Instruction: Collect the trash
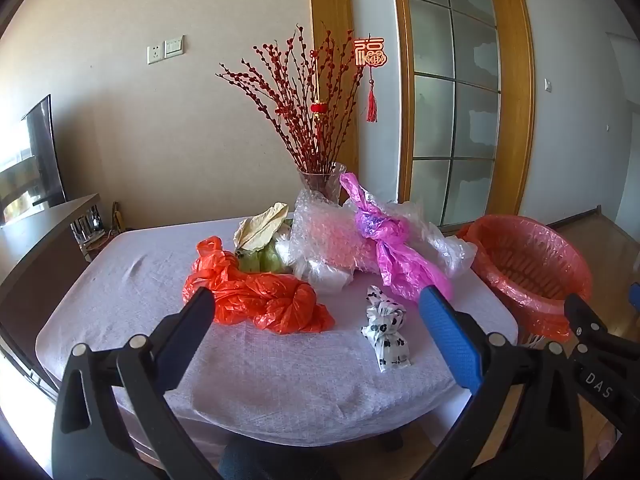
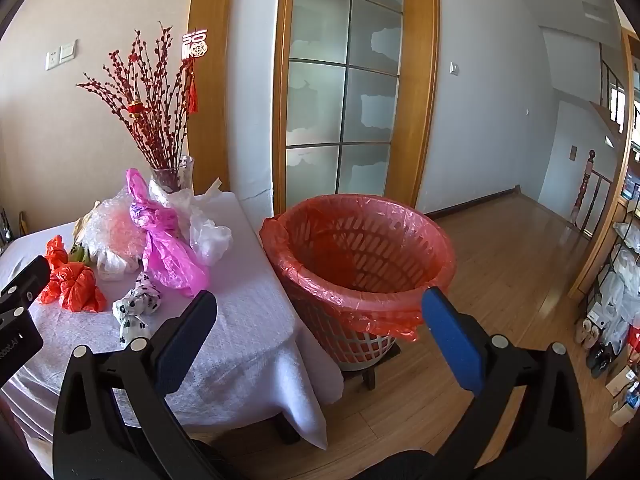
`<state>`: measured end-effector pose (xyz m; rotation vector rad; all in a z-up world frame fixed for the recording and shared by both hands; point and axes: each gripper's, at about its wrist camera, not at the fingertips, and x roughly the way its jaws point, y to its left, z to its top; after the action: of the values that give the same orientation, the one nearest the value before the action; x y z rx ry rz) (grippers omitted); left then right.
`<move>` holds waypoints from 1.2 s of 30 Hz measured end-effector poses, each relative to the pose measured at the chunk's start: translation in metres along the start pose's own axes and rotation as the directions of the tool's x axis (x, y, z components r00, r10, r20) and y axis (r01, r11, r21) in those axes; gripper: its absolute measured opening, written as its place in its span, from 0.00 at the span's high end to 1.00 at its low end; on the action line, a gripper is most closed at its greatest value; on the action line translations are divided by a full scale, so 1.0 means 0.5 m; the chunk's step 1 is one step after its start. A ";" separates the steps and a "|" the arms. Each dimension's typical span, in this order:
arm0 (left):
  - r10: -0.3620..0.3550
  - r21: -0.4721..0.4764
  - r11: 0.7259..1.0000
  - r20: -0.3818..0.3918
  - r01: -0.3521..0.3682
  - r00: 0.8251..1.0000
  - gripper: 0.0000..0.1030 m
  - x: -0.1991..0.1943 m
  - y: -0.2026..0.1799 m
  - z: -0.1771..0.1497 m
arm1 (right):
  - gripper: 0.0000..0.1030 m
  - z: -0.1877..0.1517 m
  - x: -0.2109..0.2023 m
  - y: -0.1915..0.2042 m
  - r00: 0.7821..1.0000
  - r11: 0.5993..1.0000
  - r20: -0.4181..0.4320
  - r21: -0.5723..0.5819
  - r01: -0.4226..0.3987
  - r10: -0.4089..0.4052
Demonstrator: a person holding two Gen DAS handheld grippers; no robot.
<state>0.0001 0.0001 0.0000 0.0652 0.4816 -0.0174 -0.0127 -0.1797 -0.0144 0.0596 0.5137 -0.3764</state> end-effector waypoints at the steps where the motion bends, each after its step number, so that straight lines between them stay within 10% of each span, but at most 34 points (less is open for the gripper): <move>1: -0.001 -0.001 1.000 0.000 0.001 1.000 0.04 0.000 0.000 0.000 | 0.02 0.000 0.000 0.000 1.000 1.000 -0.001 0.000 0.000 0.000; 36: -0.004 -0.009 1.000 -0.018 0.004 1.000 0.04 0.014 0.001 -0.020 | 0.02 -0.001 0.003 -0.004 1.000 1.000 0.001 0.003 0.002 -0.002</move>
<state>0.0017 0.0012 -0.0118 0.0560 0.4998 -0.0183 -0.0124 -0.1820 -0.0155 0.0615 0.5123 -0.3793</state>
